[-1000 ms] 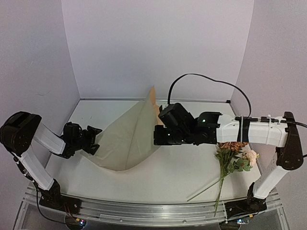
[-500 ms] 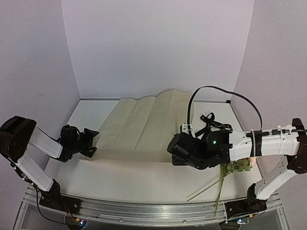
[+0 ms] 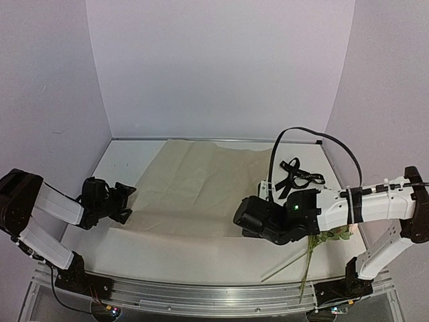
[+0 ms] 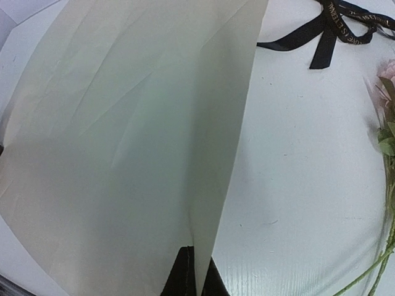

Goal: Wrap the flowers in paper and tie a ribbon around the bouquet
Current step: Unfold the folded wrapping paper at the center of the board, then adjust the flattened wrapping paper at the center of the board.

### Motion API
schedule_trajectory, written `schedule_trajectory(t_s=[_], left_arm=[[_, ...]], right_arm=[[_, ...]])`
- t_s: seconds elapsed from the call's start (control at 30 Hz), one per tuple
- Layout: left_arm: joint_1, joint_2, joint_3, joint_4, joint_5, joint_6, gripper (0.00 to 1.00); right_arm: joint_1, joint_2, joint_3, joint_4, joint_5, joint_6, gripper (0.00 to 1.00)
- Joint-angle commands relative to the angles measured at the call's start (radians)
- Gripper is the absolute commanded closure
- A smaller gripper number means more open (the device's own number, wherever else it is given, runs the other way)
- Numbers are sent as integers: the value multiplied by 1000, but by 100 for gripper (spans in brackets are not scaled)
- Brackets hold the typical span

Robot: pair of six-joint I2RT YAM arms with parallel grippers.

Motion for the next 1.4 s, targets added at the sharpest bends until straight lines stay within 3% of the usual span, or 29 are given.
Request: schedule_trajectory(t_s=[0.0,0.2,0.5,0.67,0.97,1.2,1.37], left_arm=[[6,7,-14,-198,-78,74,8],[7,7,79,-268,-83,148,8],[9,62,240,-333,-59,253,8],[9,70,296,-349,-33,319,8],[7,9,374,-429,23,453,8],[-76,-127,324,-509,24,470,8],[-162,-235,251,-544,-3,423,8]], right_arm=[[3,37,-8,-55,27,68,100],[7,118,34,-23,-31,126,100],[7,132,32,158,-85,129,99],[6,107,8,172,-88,115,81],[-30,-64,-160,175,-96,45,25],[-105,-79,-247,245,-257,-76,17],[-172,-107,-403,436,-416,-87,18]])
